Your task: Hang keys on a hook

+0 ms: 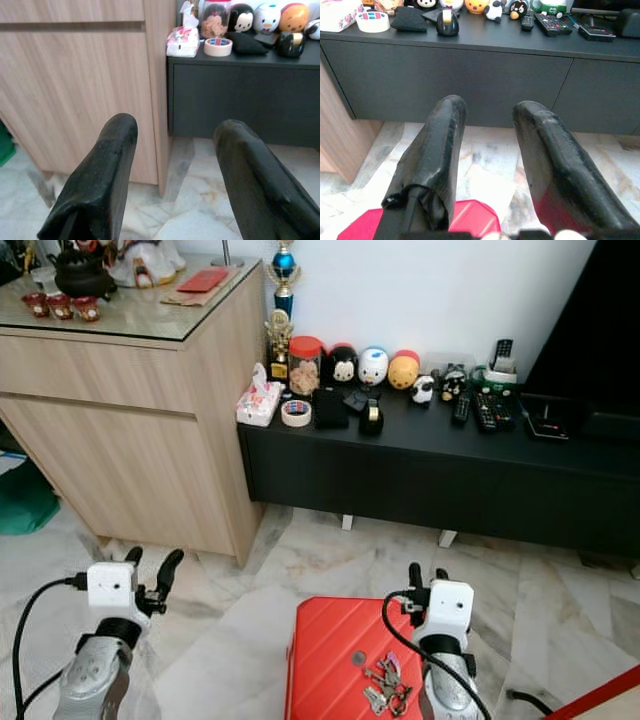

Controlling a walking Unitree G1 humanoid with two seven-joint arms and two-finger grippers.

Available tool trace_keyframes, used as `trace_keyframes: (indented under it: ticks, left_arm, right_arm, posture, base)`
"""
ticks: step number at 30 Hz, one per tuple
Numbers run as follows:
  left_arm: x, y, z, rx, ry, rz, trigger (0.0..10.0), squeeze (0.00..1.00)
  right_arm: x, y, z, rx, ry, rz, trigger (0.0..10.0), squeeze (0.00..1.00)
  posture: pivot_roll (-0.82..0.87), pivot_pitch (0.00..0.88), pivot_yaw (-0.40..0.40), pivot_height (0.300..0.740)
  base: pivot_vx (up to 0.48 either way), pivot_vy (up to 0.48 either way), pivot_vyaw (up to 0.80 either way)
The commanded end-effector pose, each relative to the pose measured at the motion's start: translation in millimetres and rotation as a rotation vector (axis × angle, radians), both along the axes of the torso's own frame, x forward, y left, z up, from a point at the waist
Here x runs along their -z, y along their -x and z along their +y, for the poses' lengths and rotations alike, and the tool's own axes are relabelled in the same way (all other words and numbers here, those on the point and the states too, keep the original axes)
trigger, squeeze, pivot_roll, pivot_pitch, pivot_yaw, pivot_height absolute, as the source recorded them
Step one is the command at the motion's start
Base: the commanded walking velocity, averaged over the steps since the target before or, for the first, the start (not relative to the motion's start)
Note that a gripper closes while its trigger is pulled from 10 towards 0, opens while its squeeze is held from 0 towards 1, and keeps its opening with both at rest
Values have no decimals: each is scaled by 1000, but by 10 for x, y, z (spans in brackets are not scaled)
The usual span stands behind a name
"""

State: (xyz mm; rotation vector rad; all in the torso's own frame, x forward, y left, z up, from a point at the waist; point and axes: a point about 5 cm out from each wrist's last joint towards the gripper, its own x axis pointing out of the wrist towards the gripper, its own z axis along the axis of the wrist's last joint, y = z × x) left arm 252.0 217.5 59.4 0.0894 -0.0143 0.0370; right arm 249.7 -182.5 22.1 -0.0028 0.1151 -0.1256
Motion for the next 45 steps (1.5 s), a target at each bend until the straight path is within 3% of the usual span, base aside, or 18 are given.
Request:
trace_keyframes:
  ticks: [1, 7, 13, 26, 35, 45]
  left_arm:
    - [44, 34, 47, -20, -10, 24, 10000, 0]
    - [63, 91, 78, -44, -11, 27, 10000, 0]
    - [78, 113, 56, -41, -8, 32, 10000, 0]
    - [85, 133, 39, -32, -9, 43, 10000, 0]
    - [100, 163, 37, -34, -8, 52, 10000, 0]
    - [126, 163, 4, -24, -4, 68, 10000, 0]
  right_arm:
    - [-5, -47, -14, 4, -12, 11, 10000, 0]
    - [-27, -149, -1, -5, -11, 24, 10000, 0]
    - [-4, -152, 17, 8, -12, 47, 10000, 0]
    - [16, -138, 48, 8, -21, 48, 10000, 0]
    - [39, -142, 46, -11, -22, 65, 10000, 0]
    - [167, -136, 189, -123, -57, 161, 10000, 0]
  posture:
    - [42, 0, -37, 740]
    - [64, 0, -41, 740]
    - [60, 0, -30, 736]
    - [67, 4, -26, 645]
    - [70, 12, -28, 645]
    - [65, 7, -26, 645]
  base:
    - [0, 0, 0]
    - [0, 0, 0]
    - [0, 0, 0]
    - [0, 0, 0]
    - [0, 0, 0]
    - [0, 0, 0]
